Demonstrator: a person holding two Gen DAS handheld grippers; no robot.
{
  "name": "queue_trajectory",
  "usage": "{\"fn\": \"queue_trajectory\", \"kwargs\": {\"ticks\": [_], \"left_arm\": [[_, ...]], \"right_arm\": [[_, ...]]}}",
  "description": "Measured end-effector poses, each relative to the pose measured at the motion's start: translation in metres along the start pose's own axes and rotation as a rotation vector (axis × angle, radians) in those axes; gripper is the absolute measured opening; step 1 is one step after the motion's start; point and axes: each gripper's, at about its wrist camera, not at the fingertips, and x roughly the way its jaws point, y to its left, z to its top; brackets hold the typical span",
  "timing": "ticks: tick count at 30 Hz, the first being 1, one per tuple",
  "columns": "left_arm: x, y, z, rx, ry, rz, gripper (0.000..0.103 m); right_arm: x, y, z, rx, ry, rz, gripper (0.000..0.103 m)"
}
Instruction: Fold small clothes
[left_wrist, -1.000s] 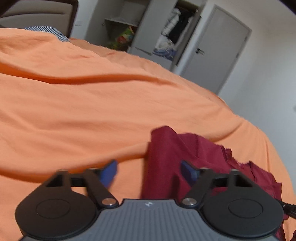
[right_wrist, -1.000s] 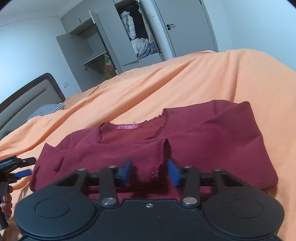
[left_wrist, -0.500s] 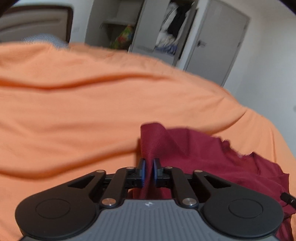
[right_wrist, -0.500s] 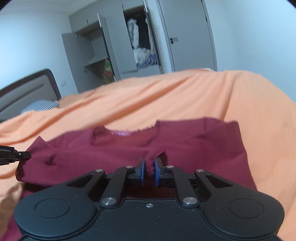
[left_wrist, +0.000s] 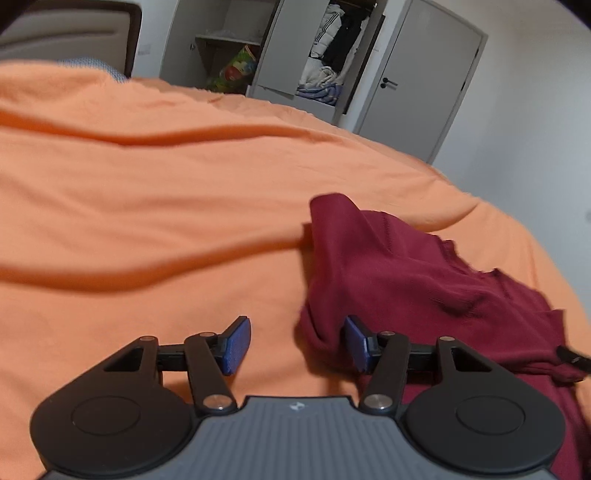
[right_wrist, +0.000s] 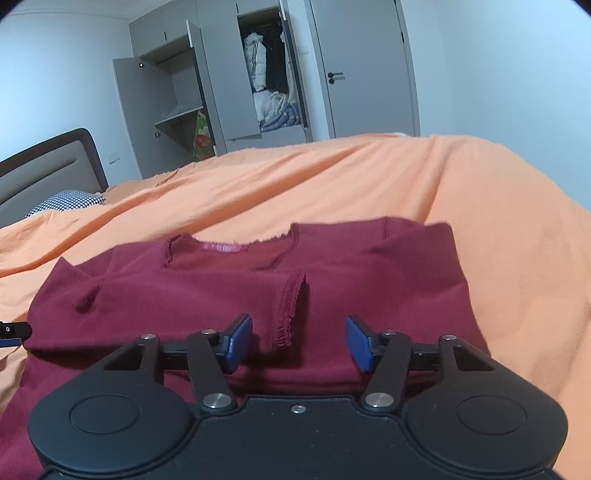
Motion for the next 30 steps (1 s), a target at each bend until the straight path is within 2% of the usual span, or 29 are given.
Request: {"fn": "queue_trajectory", "kwargs": {"ticks": [2,6,8,10,14,15,17,20,22,23,25,27,29,30], "left_arm": [[0.003,0.005,-0.001,-0.04,0.006,-0.052,0.052],[0.007,0.021,0.001,-0.19,0.011,-0.134,0.038],[0.009,0.026,0.0,-0.245,0.012,-0.153,0.022],[0.007,0.026,-0.002,-0.261,-0.005,-0.168,0.013],[-0.012,0.021,0.0,-0.267,-0.122,-0.232,0.011],[-0.016,0.02,0.001,-0.275,-0.142,-0.234,0.011],[-0.015,0.017,0.005,-0.276,-0.134,-0.188,0.011],[-0.003,0.01,0.004,-0.229,-0.053,-0.079,0.015],[-0.002,0.006,0.0,-0.184,-0.049,-0.034,0.023],[-0.003,0.003,-0.001,-0.156,-0.057,-0.007,0.029],[-0.005,-0.002,0.002,-0.099,-0.082,0.04,0.059],[-0.003,-0.005,0.01,-0.047,-0.09,0.043,0.069],[0.009,-0.007,0.024,-0.002,-0.05,0.006,0.069],[0.017,-0.005,0.03,-0.002,-0.026,-0.021,0.065]], "right_arm": [[0.002,-0.002,-0.003,0.006,0.01,0.0,0.061],[0.002,-0.002,-0.008,0.007,0.01,-0.005,0.061],[0.003,-0.002,-0.01,0.003,0.015,-0.006,0.061],[0.005,-0.002,-0.011,-0.002,0.019,-0.009,0.061],[0.006,-0.001,-0.011,-0.008,0.02,-0.012,0.061],[0.006,-0.001,-0.012,-0.01,0.02,-0.013,0.061],[0.005,0.0,-0.012,-0.013,0.019,-0.015,0.061],[0.006,0.0,-0.012,-0.017,0.017,-0.016,0.061],[0.006,-0.001,-0.013,-0.014,0.016,-0.014,0.061],[0.006,-0.002,-0.013,-0.012,0.016,-0.011,0.061],[0.007,-0.003,-0.014,-0.008,0.017,-0.009,0.061],[0.007,-0.002,-0.014,-0.009,0.017,-0.009,0.062],[0.008,-0.002,-0.015,-0.012,0.015,-0.011,0.062],[0.008,-0.001,-0.015,-0.013,0.014,-0.012,0.062]]}}
